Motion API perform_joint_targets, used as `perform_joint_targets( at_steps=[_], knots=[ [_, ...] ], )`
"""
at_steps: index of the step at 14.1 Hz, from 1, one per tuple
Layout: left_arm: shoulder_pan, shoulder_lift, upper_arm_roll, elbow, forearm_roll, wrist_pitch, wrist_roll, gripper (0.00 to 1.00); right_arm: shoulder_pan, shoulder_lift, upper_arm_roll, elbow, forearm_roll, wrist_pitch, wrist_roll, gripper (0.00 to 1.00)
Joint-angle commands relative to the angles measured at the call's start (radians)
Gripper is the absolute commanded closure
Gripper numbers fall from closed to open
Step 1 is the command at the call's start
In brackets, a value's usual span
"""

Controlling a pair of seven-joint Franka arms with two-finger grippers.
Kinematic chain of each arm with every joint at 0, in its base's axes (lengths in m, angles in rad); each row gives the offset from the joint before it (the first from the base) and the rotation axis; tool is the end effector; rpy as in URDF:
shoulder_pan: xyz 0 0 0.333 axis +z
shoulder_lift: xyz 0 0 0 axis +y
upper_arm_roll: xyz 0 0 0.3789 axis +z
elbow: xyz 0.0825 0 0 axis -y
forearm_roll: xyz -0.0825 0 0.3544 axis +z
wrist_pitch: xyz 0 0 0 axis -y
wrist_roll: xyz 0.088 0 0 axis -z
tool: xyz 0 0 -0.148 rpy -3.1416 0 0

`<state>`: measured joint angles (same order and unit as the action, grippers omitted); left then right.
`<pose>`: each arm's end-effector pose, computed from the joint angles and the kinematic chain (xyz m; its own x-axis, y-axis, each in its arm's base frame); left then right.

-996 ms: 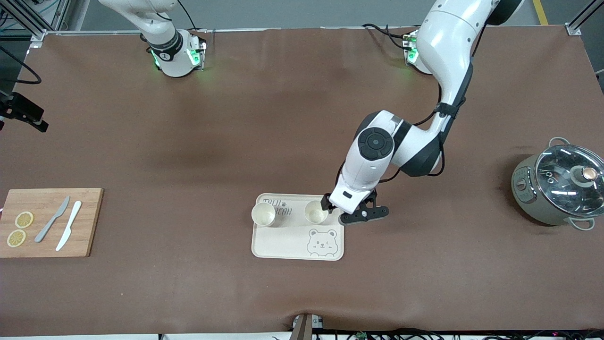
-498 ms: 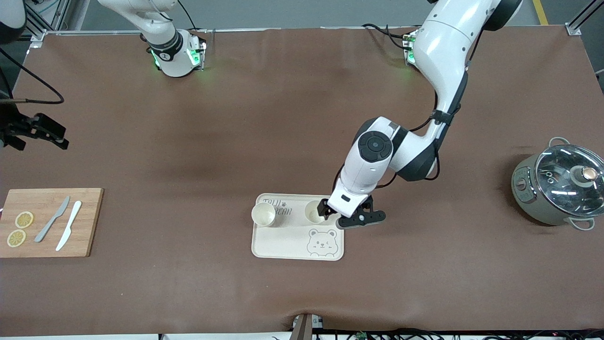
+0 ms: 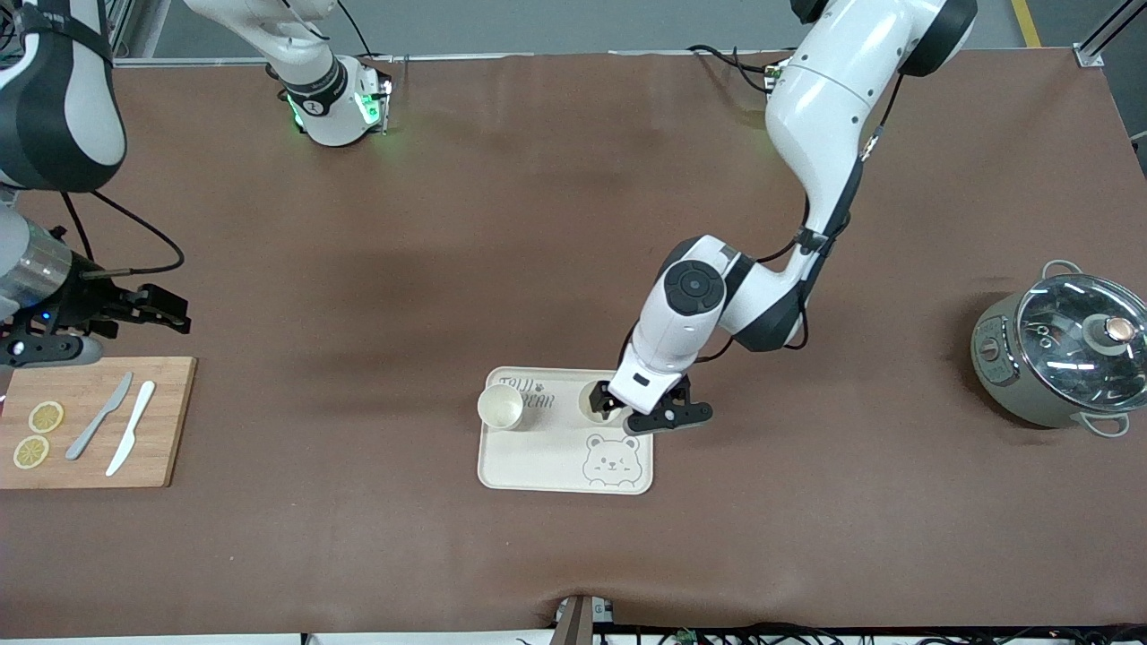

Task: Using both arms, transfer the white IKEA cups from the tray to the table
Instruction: 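Grasp the white cup with the left gripper while the right gripper approaches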

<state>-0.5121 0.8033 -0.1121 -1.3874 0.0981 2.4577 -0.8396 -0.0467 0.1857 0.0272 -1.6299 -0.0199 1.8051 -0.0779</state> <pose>0.6559 -0.4413 0.2810 0.9619 0.2065 0.1793 0.1698 -0.9648 0.2006 0.6011 -0.0155 0.5354 0.9980 0.0626 -0.0115 0.0627 -0.9979 0.0134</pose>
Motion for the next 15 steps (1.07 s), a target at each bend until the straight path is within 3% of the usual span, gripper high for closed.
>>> perform_joint_targets(
  at_steps=[1, 3, 5, 6, 7, 9, 15],
  knots=[
    [-0.008, 0.010, 0.005, 0.016, 0.032, 0.004, -0.029, 0.00, 0.022, 0.053, -0.003, 0.030, -0.002, -0.003, 0.007, 0.00],
    [-0.028, 0.014, 0.005, 0.004, 0.031, 0.001, -0.032, 0.01, 0.039, 0.076, -0.003, 0.030, -0.002, 0.005, 0.024, 0.00],
    [-0.029, 0.025, 0.005, -0.001, 0.031, 0.000, -0.032, 0.18, 0.050, 0.113, -0.001, 0.030, 0.038, 0.023, 0.082, 0.00],
    [-0.029, 0.033, 0.005, -0.001, 0.031, 0.000, -0.030, 0.31, 0.054, 0.132, -0.003, 0.030, 0.101, 0.037, 0.098, 0.00],
    [-0.029, 0.037, 0.005, -0.001, 0.032, 0.000, -0.021, 0.57, 0.064, 0.152, -0.003, 0.031, 0.160, 0.055, 0.108, 0.00],
    [-0.033, 0.042, 0.005, 0.001, 0.032, 0.000, -0.019, 1.00, 0.096, 0.187, -0.003, 0.031, 0.204, 0.106, 0.136, 0.00],
    [-0.031, 0.034, 0.006, 0.004, 0.034, 0.000, -0.023, 1.00, 0.185, 0.291, -0.003, 0.036, 0.210, 0.250, 0.297, 0.00]
  ],
)
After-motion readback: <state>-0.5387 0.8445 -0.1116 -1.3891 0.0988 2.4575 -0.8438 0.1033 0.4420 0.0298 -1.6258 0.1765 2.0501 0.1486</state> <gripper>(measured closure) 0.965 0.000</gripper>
